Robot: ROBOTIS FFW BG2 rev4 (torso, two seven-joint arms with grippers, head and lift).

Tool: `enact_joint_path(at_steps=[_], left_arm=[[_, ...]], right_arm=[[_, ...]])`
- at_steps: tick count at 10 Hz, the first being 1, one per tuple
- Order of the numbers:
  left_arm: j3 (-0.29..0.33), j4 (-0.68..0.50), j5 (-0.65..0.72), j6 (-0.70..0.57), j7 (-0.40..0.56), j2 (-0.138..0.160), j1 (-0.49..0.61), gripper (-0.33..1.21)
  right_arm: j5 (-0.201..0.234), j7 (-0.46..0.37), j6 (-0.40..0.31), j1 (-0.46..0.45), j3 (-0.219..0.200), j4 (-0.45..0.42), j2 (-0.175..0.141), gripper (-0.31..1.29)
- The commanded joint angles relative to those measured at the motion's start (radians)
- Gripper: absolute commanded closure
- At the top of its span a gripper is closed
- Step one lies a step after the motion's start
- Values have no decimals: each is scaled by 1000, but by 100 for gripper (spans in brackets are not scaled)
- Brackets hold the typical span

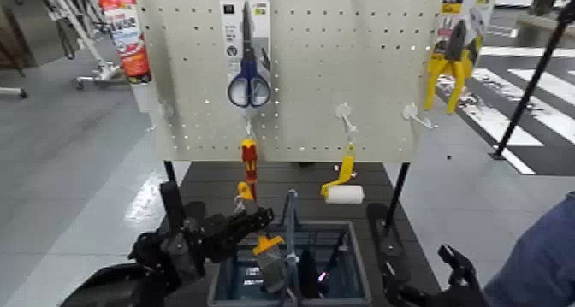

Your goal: Put the yellow paint brush into the crate.

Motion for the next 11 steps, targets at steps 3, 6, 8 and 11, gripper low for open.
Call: enact_joint_path(at_steps=[3,6,8,11], left_arm=[[-4,19,-52,48,-2,-2,-3,-17],[1,16,-59,42,-5,-2,-4,-19],[1,14,-70,42,-5,-3,-6,-19],[1,11,-79,42,-5,-3,-9,-19]], right_arm=[[0,-1,0,-1,0,-1,-1,15],[0,-1,-2,0,0,-1,-1,15],[0,-1,-2,0,0,-1,-1,15],[0,-1,-2,0,-2,-1,-1,15]])
